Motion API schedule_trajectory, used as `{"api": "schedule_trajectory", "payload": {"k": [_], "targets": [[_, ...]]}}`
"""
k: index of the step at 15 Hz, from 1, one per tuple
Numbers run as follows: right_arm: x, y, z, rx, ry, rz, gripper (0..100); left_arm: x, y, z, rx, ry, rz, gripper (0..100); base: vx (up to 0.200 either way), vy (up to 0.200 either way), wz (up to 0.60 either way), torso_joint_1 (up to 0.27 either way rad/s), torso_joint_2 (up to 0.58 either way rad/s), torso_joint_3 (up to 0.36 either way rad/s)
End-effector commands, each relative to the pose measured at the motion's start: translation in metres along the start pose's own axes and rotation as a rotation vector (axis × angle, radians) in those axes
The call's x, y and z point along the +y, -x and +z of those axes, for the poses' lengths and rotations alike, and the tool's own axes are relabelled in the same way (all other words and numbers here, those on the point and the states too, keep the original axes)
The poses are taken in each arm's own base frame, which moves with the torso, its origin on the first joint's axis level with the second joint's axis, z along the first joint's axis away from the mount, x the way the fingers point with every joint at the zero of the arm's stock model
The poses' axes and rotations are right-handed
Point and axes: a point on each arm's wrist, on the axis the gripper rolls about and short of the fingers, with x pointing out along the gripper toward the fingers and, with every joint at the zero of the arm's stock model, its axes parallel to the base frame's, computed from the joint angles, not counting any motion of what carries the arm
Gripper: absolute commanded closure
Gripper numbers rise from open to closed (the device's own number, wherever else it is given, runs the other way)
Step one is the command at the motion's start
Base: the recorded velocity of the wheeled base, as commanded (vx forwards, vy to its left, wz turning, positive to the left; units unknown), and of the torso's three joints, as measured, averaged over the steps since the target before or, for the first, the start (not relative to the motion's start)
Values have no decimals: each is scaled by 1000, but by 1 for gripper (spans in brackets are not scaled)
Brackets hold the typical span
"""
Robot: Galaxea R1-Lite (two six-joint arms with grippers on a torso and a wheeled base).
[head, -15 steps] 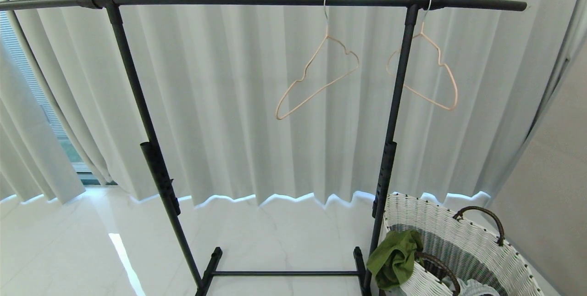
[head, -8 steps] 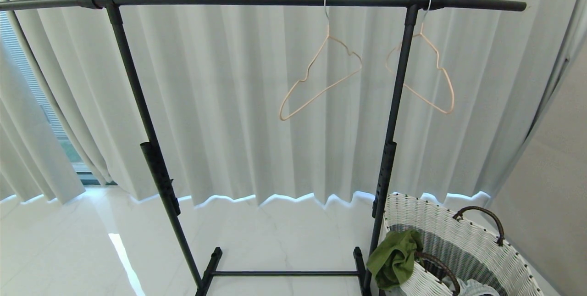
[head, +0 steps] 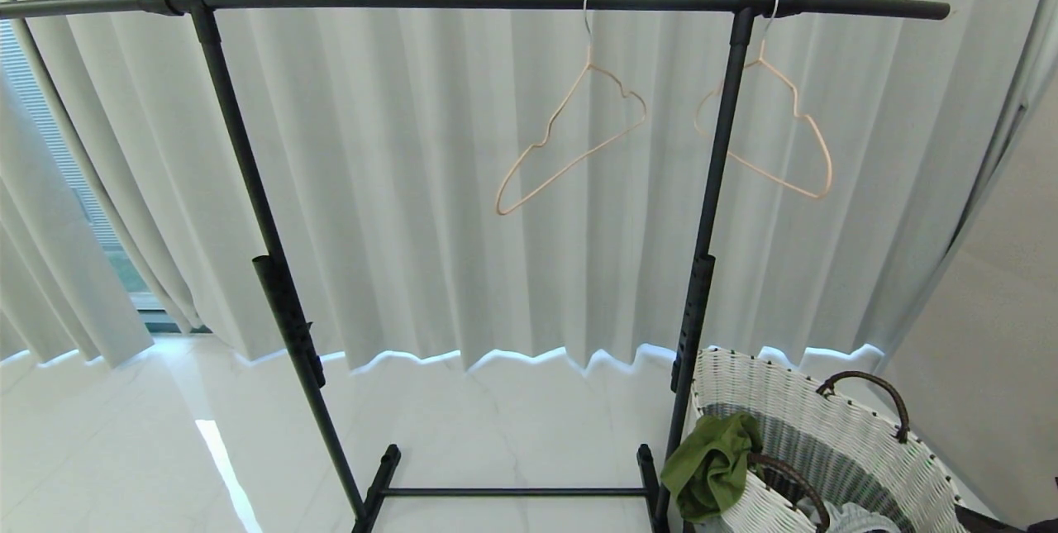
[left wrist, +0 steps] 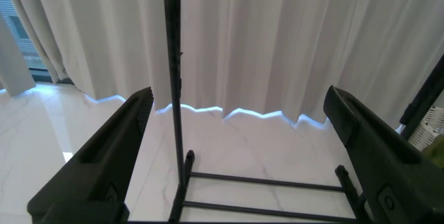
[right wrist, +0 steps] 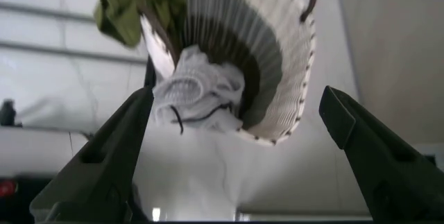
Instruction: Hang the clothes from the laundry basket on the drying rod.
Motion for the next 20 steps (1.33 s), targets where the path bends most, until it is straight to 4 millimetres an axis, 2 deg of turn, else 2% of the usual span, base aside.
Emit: {"api": "schedule_trajectory", "payload": {"k": [1,7,13,17,20], "targets": [[0,-33,-4,176,-1,22,0,0,0,0,-1,0,0,0,0,0,0,0,0,0],[3,-91,-27,299,52,51,0,0,0,0,-1,0,0,0,0,0,0,0,0,0],[3,-122,-38,392,100,70,0,0,0,0,-1,0,0,0,0,0,0,0,0,0],[1,-155,-47,395,131,-26,0,0,0,0,-1,0,0,0,0,0,0,0,0,0],[1,-171,-52,371,151,-66,0,0,0,0,-1,0,0,0,0,0,0,0,0,0]]}}
